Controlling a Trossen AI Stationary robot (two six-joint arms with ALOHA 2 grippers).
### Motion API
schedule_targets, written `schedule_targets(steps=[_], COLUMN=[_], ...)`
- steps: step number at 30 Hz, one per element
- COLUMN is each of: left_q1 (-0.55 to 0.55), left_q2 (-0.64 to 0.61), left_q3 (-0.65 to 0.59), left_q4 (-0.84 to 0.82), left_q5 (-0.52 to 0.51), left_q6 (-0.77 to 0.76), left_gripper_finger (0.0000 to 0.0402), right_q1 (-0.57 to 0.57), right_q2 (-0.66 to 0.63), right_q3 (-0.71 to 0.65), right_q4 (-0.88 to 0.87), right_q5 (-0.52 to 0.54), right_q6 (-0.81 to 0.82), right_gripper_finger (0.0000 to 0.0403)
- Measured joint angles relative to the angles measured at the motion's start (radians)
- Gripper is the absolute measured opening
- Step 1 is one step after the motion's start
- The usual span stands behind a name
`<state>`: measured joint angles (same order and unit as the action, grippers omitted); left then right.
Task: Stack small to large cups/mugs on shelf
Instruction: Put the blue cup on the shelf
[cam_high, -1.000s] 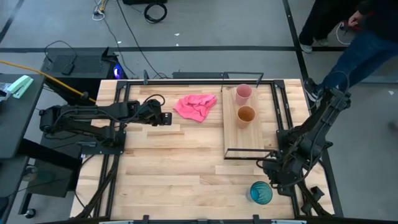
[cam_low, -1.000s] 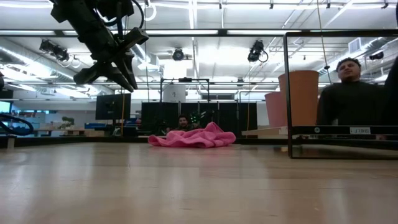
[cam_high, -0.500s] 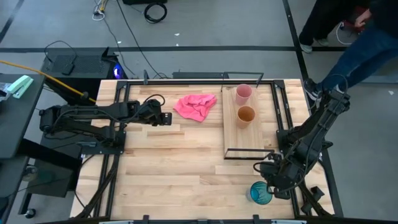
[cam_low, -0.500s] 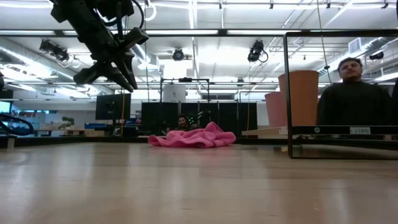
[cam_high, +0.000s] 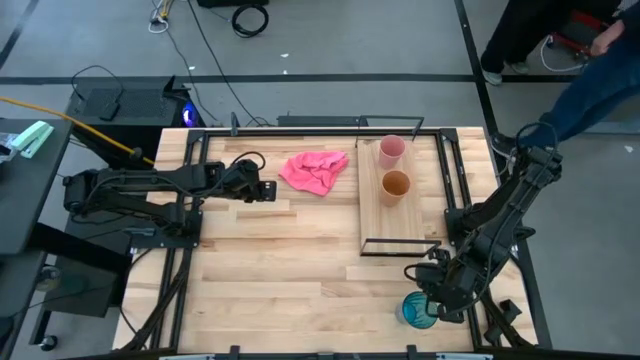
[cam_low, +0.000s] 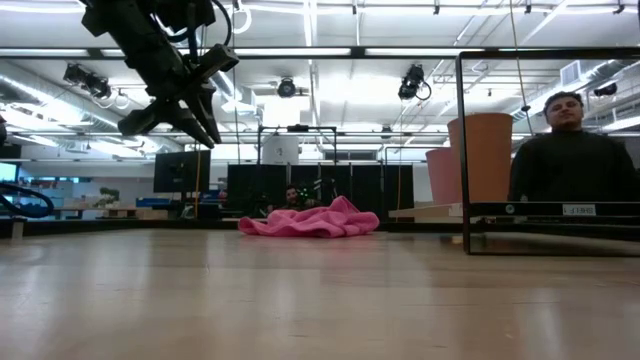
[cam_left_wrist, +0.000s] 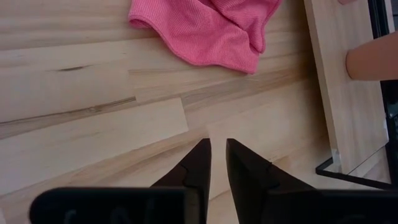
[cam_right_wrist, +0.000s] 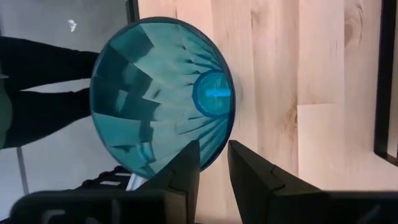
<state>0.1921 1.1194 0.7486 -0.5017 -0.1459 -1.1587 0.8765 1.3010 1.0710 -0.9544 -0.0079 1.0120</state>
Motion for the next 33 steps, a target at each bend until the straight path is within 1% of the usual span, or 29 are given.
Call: schedule_targets(steps=[8, 14, 28, 33], left_q1=[0.0, 0.0, 0.0, 0.0], left_q2=[0.0, 0.0, 0.0, 0.0], left_q3=[0.0, 0.0, 0.0, 0.0], left_q4=[0.0, 0.0, -0.005, -0.005], left_q5=[0.0, 0.0, 0.0, 0.0], left_q6=[0.0, 0.0, 0.002, 0.002], left_gripper_finger=[0.0051, 0.0057, 0.0052, 0.0055], right_q1=[-0.041, -0.065, -0.065, -0.065], right_q2=[0.008, 0.024, 0.047, 0.047], right_q3=[0.0, 0.0, 0.0, 0.0], right_q4=[0.002, 0.004, 0.003, 0.003], right_q5=[0.016, 0.018, 0.018, 0.018], right_q6=[-0.029, -0.065, -0.081, -0.074], right_gripper_finger=[0.0091, 0.0091, 0.0091, 0.0077])
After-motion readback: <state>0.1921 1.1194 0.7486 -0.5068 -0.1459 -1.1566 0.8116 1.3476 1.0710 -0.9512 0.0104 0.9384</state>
